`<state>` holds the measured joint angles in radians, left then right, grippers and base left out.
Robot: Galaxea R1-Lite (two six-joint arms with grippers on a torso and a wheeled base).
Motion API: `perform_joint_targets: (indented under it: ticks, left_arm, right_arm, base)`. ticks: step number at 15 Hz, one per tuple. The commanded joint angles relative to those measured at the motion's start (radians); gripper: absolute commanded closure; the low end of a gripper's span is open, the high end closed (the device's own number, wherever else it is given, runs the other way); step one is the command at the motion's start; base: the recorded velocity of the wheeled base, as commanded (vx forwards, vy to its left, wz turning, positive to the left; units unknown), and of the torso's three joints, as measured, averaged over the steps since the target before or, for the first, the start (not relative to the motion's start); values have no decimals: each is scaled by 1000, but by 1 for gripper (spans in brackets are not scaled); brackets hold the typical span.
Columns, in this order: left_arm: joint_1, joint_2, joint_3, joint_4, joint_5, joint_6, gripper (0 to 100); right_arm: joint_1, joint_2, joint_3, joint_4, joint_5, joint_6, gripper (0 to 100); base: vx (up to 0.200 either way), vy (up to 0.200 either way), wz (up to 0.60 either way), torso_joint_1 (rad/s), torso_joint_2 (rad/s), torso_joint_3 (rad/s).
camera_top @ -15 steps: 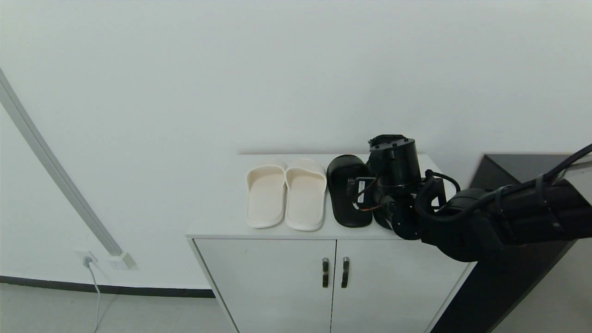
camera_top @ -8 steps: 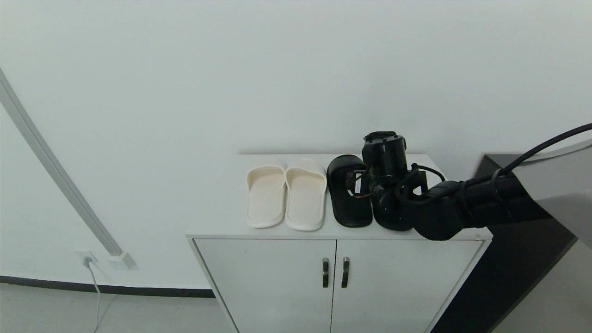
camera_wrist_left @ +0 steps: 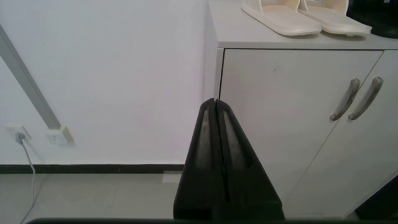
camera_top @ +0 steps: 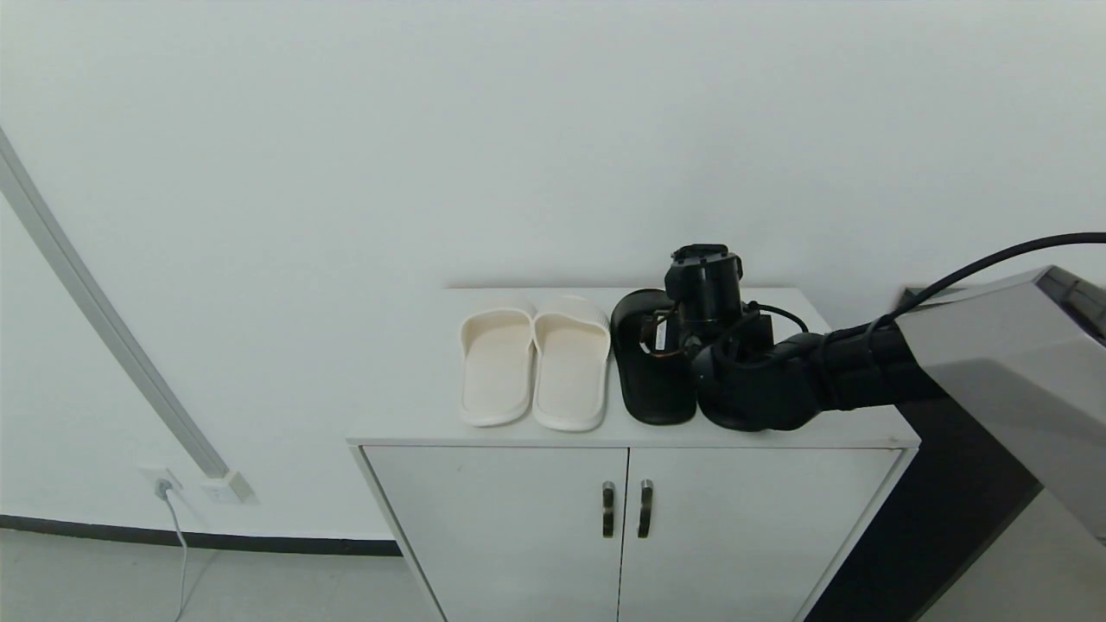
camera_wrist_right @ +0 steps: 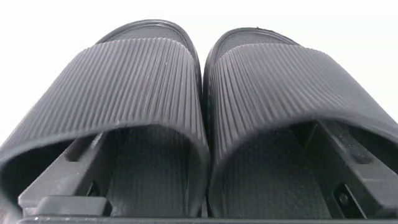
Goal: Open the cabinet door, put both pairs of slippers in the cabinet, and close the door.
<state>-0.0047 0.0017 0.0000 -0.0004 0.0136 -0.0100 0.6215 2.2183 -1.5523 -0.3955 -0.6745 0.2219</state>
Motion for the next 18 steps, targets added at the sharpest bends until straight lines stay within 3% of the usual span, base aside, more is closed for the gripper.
perform_joint_targets:
  ticks: [1, 2, 3, 10, 14, 18]
  left_arm:
    - [0, 0, 0, 0, 0, 1, 100]
    - [0, 0, 0, -1, 0, 1, 100]
    - [0, 0, 0, -1, 0, 1, 100]
    - [0, 0, 0, -1, 0, 1, 100]
    - [0, 0, 0, -1, 0, -2, 100]
    - [0, 0, 0, -1, 0, 4, 100]
  right_arm:
    - [-9, 26, -26, 0, 1, 1, 0]
    - [-11, 31, -31, 0, 3, 1, 0]
    - [-12, 40, -43, 0, 4, -4, 100]
    - [-9, 15, -38, -2, -8, -12, 100]
    - [-5, -101, 29, 0, -8, -26, 100]
    - [40, -267, 176, 0, 13, -67, 100]
  base:
    - [0, 0, 0, 0, 0, 0]
    - [0, 0, 0, 0, 0, 0]
    - [0, 0, 0, 0, 0, 0]
    - [0, 0, 0, 0, 0, 0]
    - [0, 0, 0, 0, 0, 0]
    - [0, 0, 0, 0, 0, 0]
